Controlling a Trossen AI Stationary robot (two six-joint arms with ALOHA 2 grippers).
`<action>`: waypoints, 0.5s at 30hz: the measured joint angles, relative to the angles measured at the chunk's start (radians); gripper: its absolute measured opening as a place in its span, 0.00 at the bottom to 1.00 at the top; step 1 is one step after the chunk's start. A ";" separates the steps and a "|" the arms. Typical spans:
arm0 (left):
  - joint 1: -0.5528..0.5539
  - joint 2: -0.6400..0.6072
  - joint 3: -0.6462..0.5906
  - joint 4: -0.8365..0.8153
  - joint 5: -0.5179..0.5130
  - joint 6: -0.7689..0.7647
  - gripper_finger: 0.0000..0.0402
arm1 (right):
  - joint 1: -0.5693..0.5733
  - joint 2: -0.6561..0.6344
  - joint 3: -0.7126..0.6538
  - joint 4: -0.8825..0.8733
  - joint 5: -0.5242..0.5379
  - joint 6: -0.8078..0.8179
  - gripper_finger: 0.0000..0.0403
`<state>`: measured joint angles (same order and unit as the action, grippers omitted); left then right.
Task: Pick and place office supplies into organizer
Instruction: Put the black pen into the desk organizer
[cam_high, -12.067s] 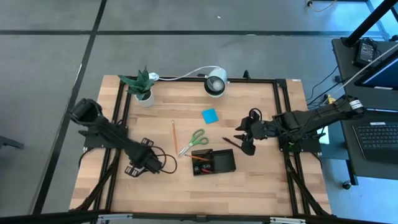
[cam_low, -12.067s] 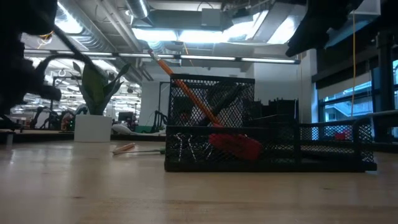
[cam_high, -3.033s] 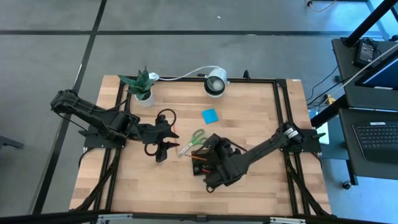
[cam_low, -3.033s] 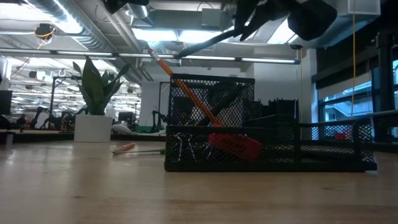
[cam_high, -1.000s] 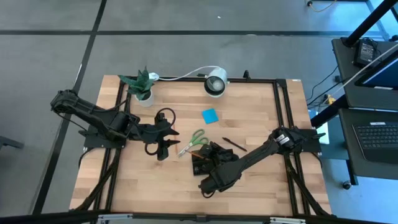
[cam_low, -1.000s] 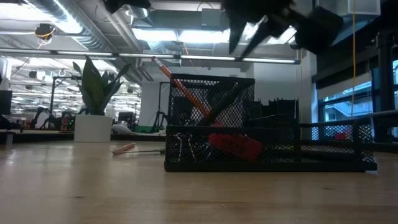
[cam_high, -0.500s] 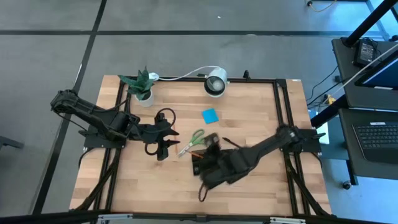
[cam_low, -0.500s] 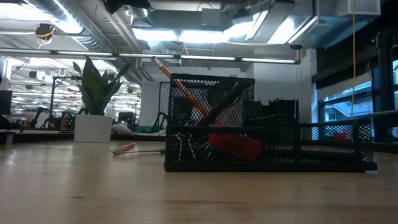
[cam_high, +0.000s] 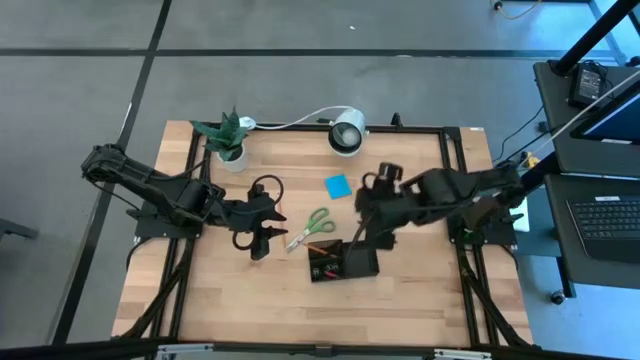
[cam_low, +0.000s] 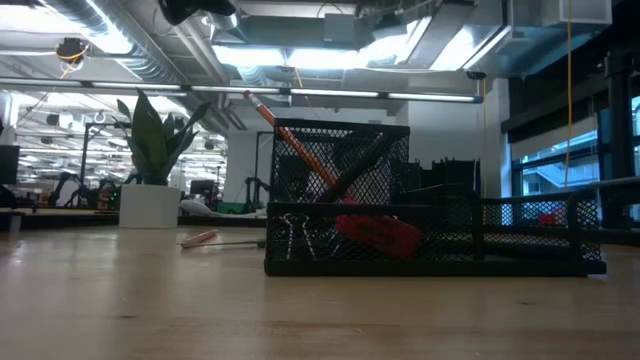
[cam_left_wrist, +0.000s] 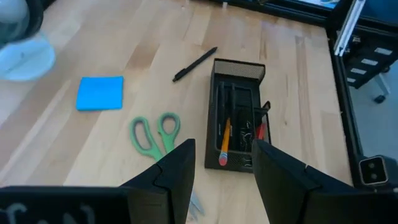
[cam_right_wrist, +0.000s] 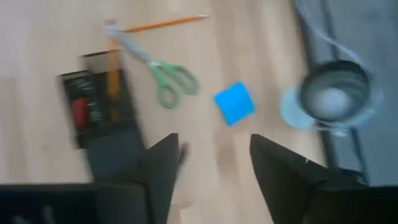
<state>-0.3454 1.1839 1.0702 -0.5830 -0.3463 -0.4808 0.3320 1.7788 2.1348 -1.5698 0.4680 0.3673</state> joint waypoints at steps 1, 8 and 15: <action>0.000 0.000 0.000 -0.008 0.000 -0.022 0.38 | -0.006 -0.021 -0.029 0.000 0.022 -0.001 0.53; 0.000 0.000 0.000 -0.100 0.000 -0.238 0.38 | -0.061 -0.146 -0.283 0.001 0.011 0.025 0.58; 0.000 0.000 0.000 -0.150 -0.011 -0.276 0.38 | -0.159 -0.226 -0.607 0.272 -0.077 -0.033 0.58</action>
<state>-0.3454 1.1839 1.0702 -0.7335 -0.3576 -0.7567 0.1726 1.5524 1.5278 -1.2976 0.3909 0.3347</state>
